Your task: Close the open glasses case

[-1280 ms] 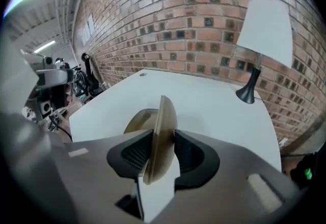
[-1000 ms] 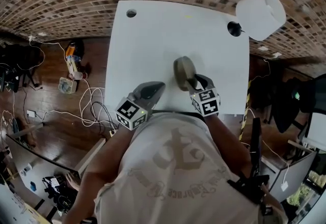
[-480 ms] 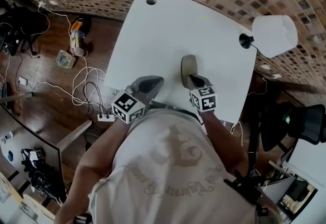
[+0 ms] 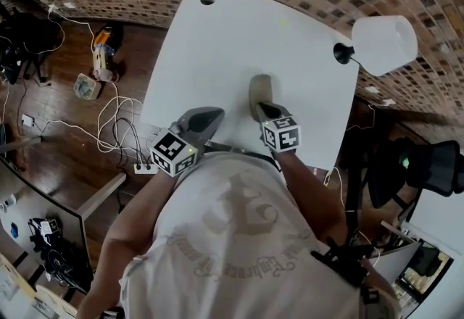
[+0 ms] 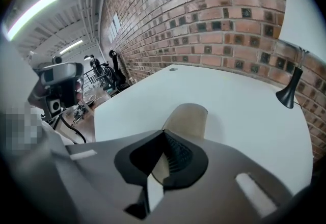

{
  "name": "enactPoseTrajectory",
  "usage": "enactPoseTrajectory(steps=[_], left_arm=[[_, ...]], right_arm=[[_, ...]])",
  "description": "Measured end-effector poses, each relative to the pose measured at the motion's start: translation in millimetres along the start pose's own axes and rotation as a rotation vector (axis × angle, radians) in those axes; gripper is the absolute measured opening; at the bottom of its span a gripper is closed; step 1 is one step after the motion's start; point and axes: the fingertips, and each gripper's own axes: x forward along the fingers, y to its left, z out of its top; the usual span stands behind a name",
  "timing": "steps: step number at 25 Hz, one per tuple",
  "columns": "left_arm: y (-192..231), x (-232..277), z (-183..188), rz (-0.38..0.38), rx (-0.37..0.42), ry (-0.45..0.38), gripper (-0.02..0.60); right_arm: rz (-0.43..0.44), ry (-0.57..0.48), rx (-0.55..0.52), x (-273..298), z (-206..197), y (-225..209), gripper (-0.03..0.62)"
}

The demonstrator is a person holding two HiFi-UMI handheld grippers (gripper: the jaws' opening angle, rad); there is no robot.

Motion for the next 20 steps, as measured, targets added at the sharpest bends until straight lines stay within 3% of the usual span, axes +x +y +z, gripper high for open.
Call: enactPoseTrajectory(steps=[4,8,15,20], left_arm=[[8.2,-18.0,-4.6,0.031,-0.001,0.011,0.006],[3.4,-5.7,-10.0,-0.048,0.017,0.031,0.006],[-12.5,-6.3,-4.4,-0.088,0.051,0.034,0.006],[-12.3,-16.1,-3.5,-0.097,0.053,0.030,0.006]], right_arm=[[0.052,0.008,-0.007,18.6,8.5,20.4,0.008],[-0.004,0.014,0.005,13.5,2.1,8.6,0.008],[-0.031,-0.013,0.006,2.8,-6.0,3.1,0.008],[-0.029,-0.120,0.032,-4.6,8.3,-2.9,0.009]])
